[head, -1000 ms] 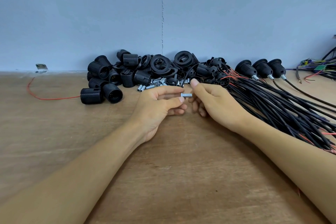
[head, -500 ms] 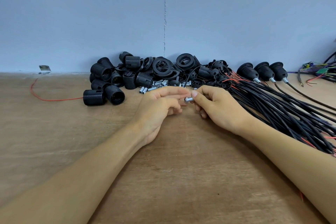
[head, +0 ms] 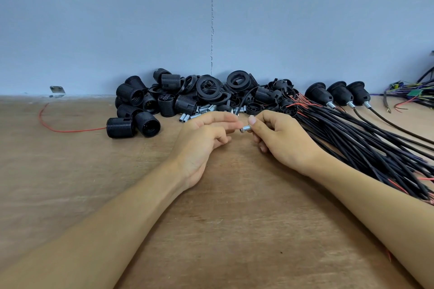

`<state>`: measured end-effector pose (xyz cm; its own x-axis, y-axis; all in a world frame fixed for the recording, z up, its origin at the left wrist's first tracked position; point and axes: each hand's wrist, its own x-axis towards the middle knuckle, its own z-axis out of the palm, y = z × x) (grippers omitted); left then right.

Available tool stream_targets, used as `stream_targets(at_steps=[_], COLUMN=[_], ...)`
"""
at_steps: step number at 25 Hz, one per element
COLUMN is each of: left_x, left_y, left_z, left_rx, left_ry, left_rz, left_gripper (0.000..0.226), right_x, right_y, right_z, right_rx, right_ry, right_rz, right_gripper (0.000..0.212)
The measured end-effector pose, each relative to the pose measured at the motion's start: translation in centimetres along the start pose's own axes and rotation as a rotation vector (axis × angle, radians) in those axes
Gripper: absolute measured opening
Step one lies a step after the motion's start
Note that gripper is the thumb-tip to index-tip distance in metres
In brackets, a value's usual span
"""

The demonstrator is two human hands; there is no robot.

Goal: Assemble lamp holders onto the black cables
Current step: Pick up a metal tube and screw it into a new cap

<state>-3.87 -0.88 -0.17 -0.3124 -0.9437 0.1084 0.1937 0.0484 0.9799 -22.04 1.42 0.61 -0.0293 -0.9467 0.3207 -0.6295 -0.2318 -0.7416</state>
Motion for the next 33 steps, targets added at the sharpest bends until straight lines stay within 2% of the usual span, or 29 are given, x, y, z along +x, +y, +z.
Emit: stream_targets(at_steps=[4,7,11,15,19,23,30,33], left_x=[0.0,-0.01,-0.18,-0.17,-0.29,-0.17,0.29,0.23], left_y=[-0.07,-0.03,0.06,0.17,0.17,0.15,-0.46,-0.59], left_z=[0.07,0.16,0.36,0.23,0.32,0.26,0.06,0.19], left_rx=[-0.006,0.018,0.049,0.049,0.06,0.049,0.006,0.103], left_ry=[0.039,0.018,0.017,0.01,0.026,0.005,0.094,0.069], left_rz=[0.001,-0.009,-0.01,-0.031,-0.026,-0.039,-0.035,-0.017], left_gripper=[0.042,0.051,0.045,0.055,0.052,0.058,0.05,0.045], right_x=[-0.08,-0.12,-0.08,-0.04,-0.05,-0.02,-0.1,-0.17], right_y=[-0.08,-0.14,-0.14,-0.06,-0.04,0.01,-0.08,-0.27], right_z=[0.01,0.0,-0.01,0.0,0.0,0.0,0.01,0.05], right_rx=[0.0,-0.017,-0.047,-0.056,-0.059,-0.065,-0.063,-0.033], right_ry=[0.008,0.005,0.013,0.013,0.016,0.014,0.013,-0.007], right_rz=[0.002,-0.009,-0.003,0.003,0.007,0.004,-0.001,-0.009], right_gripper=[0.036,0.035,0.034,0.034,0.034,0.034,0.035,0.033])
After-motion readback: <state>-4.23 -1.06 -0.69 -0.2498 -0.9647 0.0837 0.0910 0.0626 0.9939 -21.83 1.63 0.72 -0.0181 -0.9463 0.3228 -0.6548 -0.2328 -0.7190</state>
